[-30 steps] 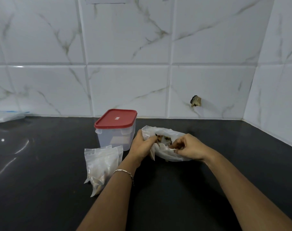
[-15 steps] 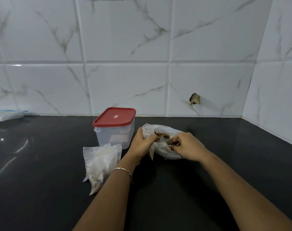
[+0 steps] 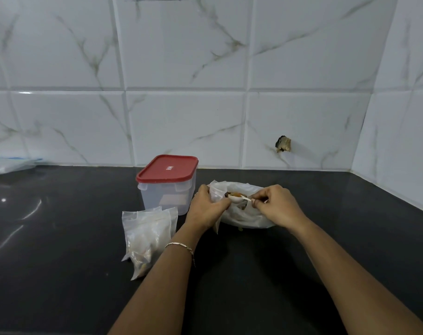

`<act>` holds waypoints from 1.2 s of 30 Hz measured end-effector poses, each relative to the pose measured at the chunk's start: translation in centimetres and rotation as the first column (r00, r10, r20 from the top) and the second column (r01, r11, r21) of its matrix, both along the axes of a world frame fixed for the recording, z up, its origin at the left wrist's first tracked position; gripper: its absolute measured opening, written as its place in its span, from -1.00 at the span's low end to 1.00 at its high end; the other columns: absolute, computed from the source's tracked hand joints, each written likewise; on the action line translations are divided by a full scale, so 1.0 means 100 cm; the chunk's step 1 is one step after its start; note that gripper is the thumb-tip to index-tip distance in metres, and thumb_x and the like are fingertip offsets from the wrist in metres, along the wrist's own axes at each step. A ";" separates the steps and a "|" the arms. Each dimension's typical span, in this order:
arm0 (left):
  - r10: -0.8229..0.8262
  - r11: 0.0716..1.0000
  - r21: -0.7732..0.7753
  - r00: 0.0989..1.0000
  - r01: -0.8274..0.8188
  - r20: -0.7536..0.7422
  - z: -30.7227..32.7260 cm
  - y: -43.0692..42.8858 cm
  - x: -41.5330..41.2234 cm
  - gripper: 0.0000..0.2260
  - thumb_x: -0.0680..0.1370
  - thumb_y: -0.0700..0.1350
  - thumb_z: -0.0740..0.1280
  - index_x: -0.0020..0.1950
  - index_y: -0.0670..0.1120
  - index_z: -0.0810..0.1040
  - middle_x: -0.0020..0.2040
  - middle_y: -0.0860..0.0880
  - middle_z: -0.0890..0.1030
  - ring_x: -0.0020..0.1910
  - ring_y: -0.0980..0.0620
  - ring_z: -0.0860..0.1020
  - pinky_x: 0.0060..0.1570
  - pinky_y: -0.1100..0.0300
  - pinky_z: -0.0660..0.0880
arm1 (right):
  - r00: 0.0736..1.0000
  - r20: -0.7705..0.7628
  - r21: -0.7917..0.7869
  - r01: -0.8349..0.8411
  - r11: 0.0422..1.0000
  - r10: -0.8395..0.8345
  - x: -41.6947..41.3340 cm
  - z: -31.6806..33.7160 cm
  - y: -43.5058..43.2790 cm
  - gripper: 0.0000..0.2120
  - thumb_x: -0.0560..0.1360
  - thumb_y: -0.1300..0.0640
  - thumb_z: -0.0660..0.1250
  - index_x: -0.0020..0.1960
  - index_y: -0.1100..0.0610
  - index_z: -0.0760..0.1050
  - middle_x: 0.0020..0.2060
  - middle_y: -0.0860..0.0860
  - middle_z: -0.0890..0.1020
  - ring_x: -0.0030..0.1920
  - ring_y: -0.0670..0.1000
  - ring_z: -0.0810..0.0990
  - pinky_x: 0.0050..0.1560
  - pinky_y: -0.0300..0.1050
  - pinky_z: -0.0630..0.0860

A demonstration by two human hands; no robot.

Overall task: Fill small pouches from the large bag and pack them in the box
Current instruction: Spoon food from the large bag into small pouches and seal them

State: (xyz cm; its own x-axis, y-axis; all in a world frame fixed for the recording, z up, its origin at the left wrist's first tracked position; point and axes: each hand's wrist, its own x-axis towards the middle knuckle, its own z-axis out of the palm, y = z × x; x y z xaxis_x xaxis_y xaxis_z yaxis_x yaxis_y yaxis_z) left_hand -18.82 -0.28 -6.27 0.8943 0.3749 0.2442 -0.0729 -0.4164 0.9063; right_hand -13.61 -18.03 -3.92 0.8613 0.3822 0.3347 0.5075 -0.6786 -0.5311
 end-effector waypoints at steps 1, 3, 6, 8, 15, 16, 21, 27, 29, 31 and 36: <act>0.010 1.000 0.014 1.000 -0.010 -0.006 -0.001 0.000 0.001 -0.64 0.44 -0.03 0.43 0.15 -0.07 0.41 0.07 -0.01 0.51 0.06 0.04 0.50 0.00 0.14 0.48 | 1.000 0.009 -0.001 -0.001 1.000 0.001 -0.001 0.001 -0.001 -0.82 0.52 0.19 0.36 0.07 0.03 0.68 -0.04 -0.09 0.71 -0.13 -0.14 0.61 -0.25 -0.43 0.38; 0.031 0.999 0.042 0.999 -0.030 -0.022 -0.001 0.001 0.002 -0.64 0.43 -0.04 0.44 0.13 -0.10 0.41 0.06 -0.02 0.52 0.06 0.02 0.51 0.02 0.10 0.51 | 1.000 0.022 0.003 -0.010 1.000 0.009 -0.002 0.005 -0.003 -0.81 0.52 0.18 0.36 0.07 0.03 0.68 -0.03 -0.10 0.70 -0.13 -0.17 0.58 -0.29 -0.47 0.35; 0.045 0.997 0.067 0.997 -0.042 -0.055 -0.001 0.002 0.004 -0.59 0.40 -0.04 0.45 0.16 -0.09 0.40 0.08 -0.02 0.51 0.08 0.00 0.51 0.10 0.03 0.53 | 0.999 0.016 0.006 -0.035 0.999 0.035 -0.006 0.012 -0.005 -0.82 0.51 0.17 0.37 0.06 0.02 0.68 -0.04 -0.11 0.70 -0.19 -0.21 0.54 -0.29 -0.45 0.31; 0.051 0.996 0.072 0.997 -0.046 -0.064 -0.001 0.002 0.004 -0.55 0.38 -0.04 0.45 0.20 -0.08 0.39 0.11 -0.02 0.51 0.10 0.00 0.51 0.13 0.01 0.53 | 0.998 -0.017 -0.005 -0.057 0.998 0.057 -0.009 0.018 -0.007 -0.83 0.51 0.16 0.38 0.05 0.00 0.68 -0.08 -0.12 0.69 -0.19 -0.19 0.55 -0.29 -0.41 0.33; 0.081 0.990 0.126 0.994 -0.071 -0.074 0.001 0.002 0.002 -0.51 0.35 0.09 0.44 0.18 -0.08 0.42 0.07 -0.01 0.52 0.07 -0.01 0.52 0.10 -0.02 0.53 | 0.992 -0.094 0.057 -0.076 0.995 0.082 -0.019 0.033 -0.017 -0.85 0.49 0.17 0.40 -0.01 -0.02 0.69 -0.15 -0.14 0.69 -0.11 -0.04 0.62 -0.10 -0.15 0.53; 0.084 0.989 0.132 0.993 -0.073 -0.080 0.002 0.002 0.002 -0.51 0.35 0.10 0.45 0.17 -0.08 0.42 0.07 -0.01 0.53 0.07 -0.01 0.52 0.10 -0.04 0.54 | 0.991 -0.101 0.068 -0.082 0.994 0.089 -0.020 0.035 -0.019 -0.84 0.48 0.17 0.41 0.00 -0.02 0.69 -0.12 -0.14 0.69 -0.09 -0.04 0.62 -0.03 -0.11 0.55; 0.093 0.984 0.160 0.991 -0.077 -0.099 0.002 0.001 0.003 -0.56 0.37 0.10 0.45 0.14 -0.04 0.42 0.06 0.00 0.54 0.05 -0.02 0.53 0.10 -0.06 0.53 | 0.987 -0.123 0.155 -0.085 0.984 0.105 -0.023 0.039 -0.021 -0.85 0.47 0.17 0.42 -0.03 -0.04 0.70 -0.16 -0.13 0.71 -0.02 0.02 0.65 0.09 0.02 0.57; 0.131 0.955 0.282 0.986 -0.096 -0.108 0.002 -0.004 0.003 -0.63 0.33 0.10 0.38 0.07 0.06 0.40 -0.02 0.08 0.54 0.06 -0.03 0.53 0.19 -0.12 0.41 | 0.997 -0.036 0.164 -0.067 0.984 0.074 -0.024 0.035 -0.013 -0.87 0.51 0.11 0.39 -0.01 -0.05 0.68 -0.17 -0.18 0.69 -0.15 -0.15 0.63 -0.14 -0.21 0.57; 0.137 0.945 0.311 0.986 -0.100 -0.099 0.001 -0.005 0.003 -0.66 0.37 0.09 0.39 0.07 0.08 0.39 -0.01 0.09 0.54 0.06 -0.02 0.51 0.22 -0.13 0.37 | 0.998 0.025 0.124 -0.065 0.990 0.062 -0.027 0.032 -0.007 -0.87 0.52 0.08 0.37 -0.01 -0.08 0.68 -0.18 -0.19 0.68 -0.24 -0.26 0.59 -0.24 -0.31 0.50; 0.134 0.946 0.307 0.989 -0.106 -0.070 0.002 -0.007 0.002 -0.67 0.34 0.12 0.39 0.03 0.10 0.40 -0.03 0.09 0.54 0.05 -0.01 0.52 0.20 -0.13 0.39 | 0.995 0.094 0.082 -0.051 0.995 0.043 -0.031 0.030 -0.002 -0.85 0.52 0.05 0.35 0.03 -0.11 0.66 -0.14 -0.19 0.69 -0.18 -0.21 0.61 -0.20 -0.28 0.52; 0.142 0.950 0.286 0.989 -0.128 -0.030 0.002 -0.009 0.003 -0.66 0.30 0.20 0.34 -0.03 0.09 0.41 -0.12 0.14 0.51 0.00 0.00 0.53 0.16 -0.15 0.42 | 0.939 0.340 -0.033 0.061 0.998 -0.047 -0.043 0.026 0.010 -0.79 0.54 0.00 0.29 0.14 -0.12 0.62 0.00 -0.19 0.66 0.03 -0.14 0.56 -0.13 -0.30 0.40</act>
